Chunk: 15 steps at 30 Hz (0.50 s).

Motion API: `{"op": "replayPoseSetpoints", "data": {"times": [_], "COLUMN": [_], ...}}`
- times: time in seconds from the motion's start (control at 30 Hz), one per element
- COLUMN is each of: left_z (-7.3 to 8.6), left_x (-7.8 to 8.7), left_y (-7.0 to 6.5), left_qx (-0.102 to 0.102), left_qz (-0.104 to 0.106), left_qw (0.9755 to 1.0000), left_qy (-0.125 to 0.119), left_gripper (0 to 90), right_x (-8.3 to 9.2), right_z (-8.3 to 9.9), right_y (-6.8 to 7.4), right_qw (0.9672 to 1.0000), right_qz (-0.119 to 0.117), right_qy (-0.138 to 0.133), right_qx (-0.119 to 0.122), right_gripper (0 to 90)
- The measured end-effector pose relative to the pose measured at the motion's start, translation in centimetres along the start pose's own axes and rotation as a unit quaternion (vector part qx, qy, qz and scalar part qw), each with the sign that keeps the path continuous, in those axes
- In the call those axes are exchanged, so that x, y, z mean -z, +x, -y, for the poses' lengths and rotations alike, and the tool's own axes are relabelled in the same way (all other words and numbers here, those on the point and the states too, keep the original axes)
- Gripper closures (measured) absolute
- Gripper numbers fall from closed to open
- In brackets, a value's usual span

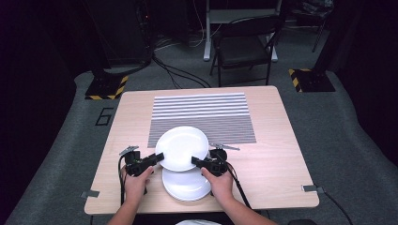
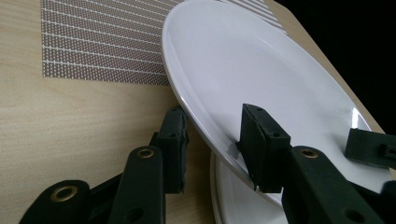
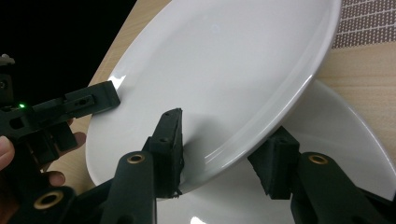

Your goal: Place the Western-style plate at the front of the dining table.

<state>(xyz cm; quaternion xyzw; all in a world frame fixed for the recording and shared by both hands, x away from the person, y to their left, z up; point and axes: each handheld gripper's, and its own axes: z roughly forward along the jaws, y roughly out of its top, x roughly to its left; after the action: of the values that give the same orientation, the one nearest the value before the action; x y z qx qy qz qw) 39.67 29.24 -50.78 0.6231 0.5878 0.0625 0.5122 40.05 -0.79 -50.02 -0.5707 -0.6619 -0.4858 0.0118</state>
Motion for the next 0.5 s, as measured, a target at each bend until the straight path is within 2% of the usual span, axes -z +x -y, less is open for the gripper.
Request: {"op": "replayPoseSetpoints", "data": {"times": [0.3,0.33,0.5], "left_z": [-0.48,-0.59,-0.82], "left_x": [0.4,0.47,0.67], "left_y": [-0.41,-0.44,-0.93], "left_qx": [-0.003,-0.01,-0.018], "left_qz": [0.006,0.007,0.007], "left_qw": [0.9998,0.9996,0.9993], "left_qy": [-0.02,-0.024,-0.031], "left_gripper": [63.6,63.8,65.0], "right_x": [0.35,0.39,0.59], "right_z": [-0.33,-0.38,-0.7], "right_y": [0.37,0.4,0.4], "right_qw": [0.9999,0.9999,0.9999], "right_qz": [-0.01,-0.01,-0.008], "right_qy": [-0.007,-0.009,-0.01], "right_qx": [0.004,0.007,0.009], "right_gripper": [56.4,56.4,56.4]}}
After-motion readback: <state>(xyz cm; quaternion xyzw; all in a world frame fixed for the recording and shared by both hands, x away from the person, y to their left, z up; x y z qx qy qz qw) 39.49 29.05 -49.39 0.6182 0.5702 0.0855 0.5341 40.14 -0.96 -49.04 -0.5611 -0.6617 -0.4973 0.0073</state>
